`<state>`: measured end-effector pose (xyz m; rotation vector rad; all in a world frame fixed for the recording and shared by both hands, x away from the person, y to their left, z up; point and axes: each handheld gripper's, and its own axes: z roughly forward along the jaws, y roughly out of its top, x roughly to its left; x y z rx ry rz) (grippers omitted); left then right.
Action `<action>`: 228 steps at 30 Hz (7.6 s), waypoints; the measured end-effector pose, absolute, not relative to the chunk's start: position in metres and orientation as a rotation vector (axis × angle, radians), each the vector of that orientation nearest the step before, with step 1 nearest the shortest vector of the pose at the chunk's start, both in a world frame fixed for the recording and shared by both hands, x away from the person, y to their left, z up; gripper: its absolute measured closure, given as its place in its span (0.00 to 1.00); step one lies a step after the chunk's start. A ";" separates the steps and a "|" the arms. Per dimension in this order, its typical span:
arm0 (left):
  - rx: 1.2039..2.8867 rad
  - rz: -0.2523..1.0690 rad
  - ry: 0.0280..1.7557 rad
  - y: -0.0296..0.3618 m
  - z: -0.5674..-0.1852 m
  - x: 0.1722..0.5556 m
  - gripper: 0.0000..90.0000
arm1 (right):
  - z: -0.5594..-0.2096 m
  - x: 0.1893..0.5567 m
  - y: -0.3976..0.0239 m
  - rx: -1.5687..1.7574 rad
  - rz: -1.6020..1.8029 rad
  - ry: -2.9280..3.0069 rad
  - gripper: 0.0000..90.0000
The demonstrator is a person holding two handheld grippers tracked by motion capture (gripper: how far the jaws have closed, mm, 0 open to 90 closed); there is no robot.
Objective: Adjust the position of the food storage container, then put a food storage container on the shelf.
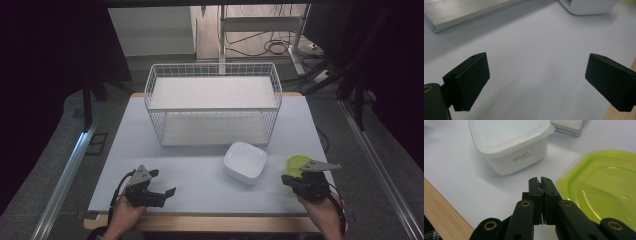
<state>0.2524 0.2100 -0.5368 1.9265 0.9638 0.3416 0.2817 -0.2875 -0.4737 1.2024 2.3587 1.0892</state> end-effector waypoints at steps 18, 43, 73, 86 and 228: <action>2.051 0.322 0.935 0.189 -0.532 0.255 0.06 | -0.488 0.316 -0.226 1.293 0.911 2.353 1.00; 2.077 0.332 0.922 0.150 -0.518 0.350 0.77 | -0.499 0.355 -0.184 1.302 0.950 2.382 1.00; 2.082 0.245 1.007 0.136 -0.519 0.350 0.95 | -0.502 0.359 -0.153 1.239 1.062 2.431 1.00; 2.025 0.301 1.060 0.131 -0.521 0.368 0.96 | -0.501 0.375 -0.153 1.199 1.088 2.398 1.00; 2.027 0.073 0.951 0.136 -0.492 0.299 0.58 | -0.479 0.325 -0.163 1.326 1.327 2.536 0.70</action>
